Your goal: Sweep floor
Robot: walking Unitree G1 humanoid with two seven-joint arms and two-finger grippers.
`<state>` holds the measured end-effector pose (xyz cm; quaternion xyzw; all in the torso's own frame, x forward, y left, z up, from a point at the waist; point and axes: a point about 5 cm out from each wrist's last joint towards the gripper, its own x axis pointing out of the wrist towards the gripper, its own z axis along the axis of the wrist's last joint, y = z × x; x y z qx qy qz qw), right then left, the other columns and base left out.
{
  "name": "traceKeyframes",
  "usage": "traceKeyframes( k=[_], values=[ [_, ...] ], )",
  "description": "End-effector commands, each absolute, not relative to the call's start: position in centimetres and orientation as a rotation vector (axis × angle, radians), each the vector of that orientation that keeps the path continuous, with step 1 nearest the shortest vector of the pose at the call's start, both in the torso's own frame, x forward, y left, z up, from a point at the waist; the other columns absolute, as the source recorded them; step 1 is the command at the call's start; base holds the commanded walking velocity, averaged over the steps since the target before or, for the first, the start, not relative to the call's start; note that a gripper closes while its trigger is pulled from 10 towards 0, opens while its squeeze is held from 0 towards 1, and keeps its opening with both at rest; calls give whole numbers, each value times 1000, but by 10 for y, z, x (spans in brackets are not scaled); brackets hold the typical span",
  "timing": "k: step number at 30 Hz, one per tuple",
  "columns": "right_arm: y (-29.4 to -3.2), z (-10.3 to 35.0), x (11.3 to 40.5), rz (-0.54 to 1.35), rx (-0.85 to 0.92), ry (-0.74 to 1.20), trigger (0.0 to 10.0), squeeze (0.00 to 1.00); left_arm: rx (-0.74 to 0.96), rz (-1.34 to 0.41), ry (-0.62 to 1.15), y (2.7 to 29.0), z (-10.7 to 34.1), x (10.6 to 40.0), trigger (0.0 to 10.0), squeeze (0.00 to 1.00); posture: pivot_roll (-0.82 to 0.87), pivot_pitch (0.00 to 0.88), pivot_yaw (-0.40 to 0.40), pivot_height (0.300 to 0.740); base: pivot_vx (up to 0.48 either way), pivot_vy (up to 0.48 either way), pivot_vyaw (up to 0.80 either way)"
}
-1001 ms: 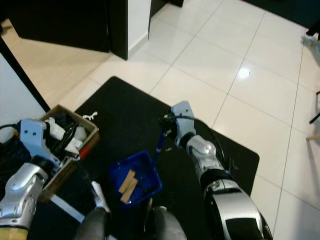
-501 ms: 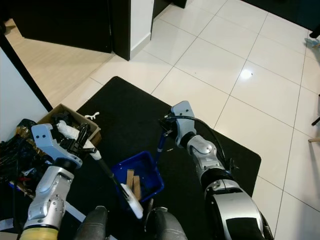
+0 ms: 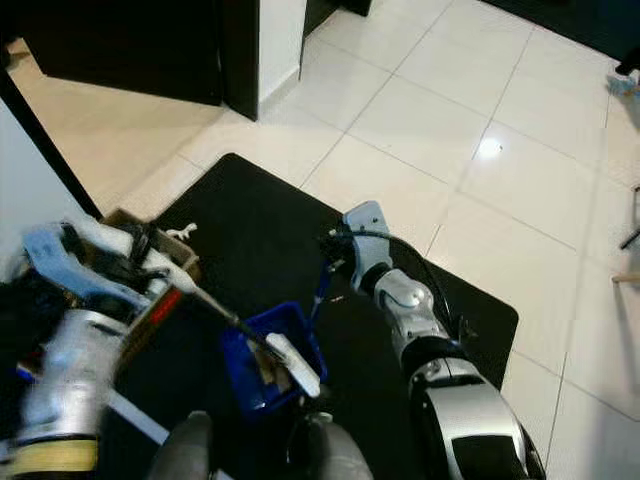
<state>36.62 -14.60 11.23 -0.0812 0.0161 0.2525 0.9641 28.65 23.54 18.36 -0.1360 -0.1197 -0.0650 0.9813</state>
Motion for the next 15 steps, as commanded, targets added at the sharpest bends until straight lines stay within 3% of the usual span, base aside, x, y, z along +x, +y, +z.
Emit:
traceKeyframes(
  k=[1, 7, 15],
  values=[
    [-158, 107, 364, 466, -155, 53, 10000, 0, -246, -72, -145, 250, 182, 280, 10000, 0, 355, 239, -120, 740, 0, 0, 0],
    [-163, 107, 363, 428, -135, 41, 10000, 0, -272, 16, -76, 281, 205, 260, 10000, 0, 373, 243, -107, 740, 0, 0, 0],
    [-170, 115, 364, 343, -49, -44, 10000, 0, -154, 120, 6, 284, 193, 245, 10000, 0, 382, 230, -96, 740, 0, 0, 0]
  ],
)
